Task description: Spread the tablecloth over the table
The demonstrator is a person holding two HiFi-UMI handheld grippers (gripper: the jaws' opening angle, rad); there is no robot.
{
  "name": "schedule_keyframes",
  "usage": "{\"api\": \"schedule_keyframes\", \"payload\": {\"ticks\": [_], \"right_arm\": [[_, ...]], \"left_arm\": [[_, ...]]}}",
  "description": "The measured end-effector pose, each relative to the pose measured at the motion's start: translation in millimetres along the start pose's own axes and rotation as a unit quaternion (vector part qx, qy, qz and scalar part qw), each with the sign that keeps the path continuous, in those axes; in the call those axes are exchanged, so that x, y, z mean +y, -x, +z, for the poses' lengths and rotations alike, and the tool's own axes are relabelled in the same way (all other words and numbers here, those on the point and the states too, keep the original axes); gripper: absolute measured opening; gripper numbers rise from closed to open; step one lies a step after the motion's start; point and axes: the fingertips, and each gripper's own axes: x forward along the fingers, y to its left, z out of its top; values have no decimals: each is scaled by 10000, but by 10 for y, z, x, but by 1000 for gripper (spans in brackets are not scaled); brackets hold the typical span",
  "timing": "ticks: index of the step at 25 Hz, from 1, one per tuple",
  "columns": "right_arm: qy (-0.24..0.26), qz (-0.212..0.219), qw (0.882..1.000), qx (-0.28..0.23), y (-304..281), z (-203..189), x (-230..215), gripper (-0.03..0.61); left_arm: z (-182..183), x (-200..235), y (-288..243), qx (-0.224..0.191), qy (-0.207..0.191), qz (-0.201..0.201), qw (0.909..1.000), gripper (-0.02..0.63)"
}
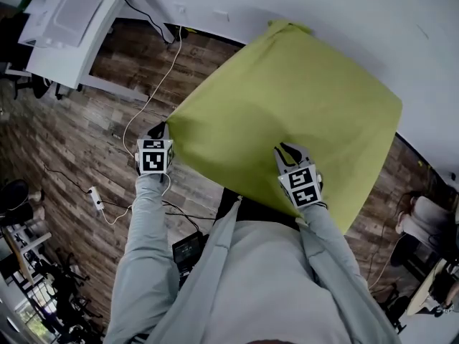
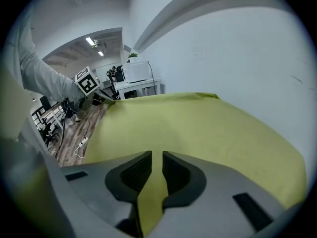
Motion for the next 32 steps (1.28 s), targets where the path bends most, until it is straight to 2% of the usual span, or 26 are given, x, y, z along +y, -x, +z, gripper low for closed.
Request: {"api": "schedule_keyframes", "payload": {"ticks": [3,4,11,14,17,21,26,32], "right_arm": [[-58,-60,10000,30,-13,-31,10,72],[-81,-78,9999,36,-19,-32,11,72],[-283,-247,9993,23,-5,-96,-55,72],[-353,-325,9988,20,45,-111,-62,72],[-437,-411,9982,-14,84,-120,-83,72],[-597,-527,9968,-90,151,-127,-132,72],[-811,-733,9938,-181,202,-92,-308,72],[-1115,-1019,9880,-314,296,-57,-717,72]], "left_arm": [[-34,-14,-186,261,-453,-70,9986,26],[-63,-38,-242,332,-496,-89,9982,26],[-206,-296,-504,447,239,-292,9983,32],[-68,-458,-506,255,347,-512,9978,84],[187,-650,-515,15,294,-729,9969,86],[676,-972,-501,-396,19,-1033,9939,87],[1455,-1435,-529,-919,-464,-1424,9844,87],[2135,-1997,-655,-1233,-906,-1770,9722,87]]}}
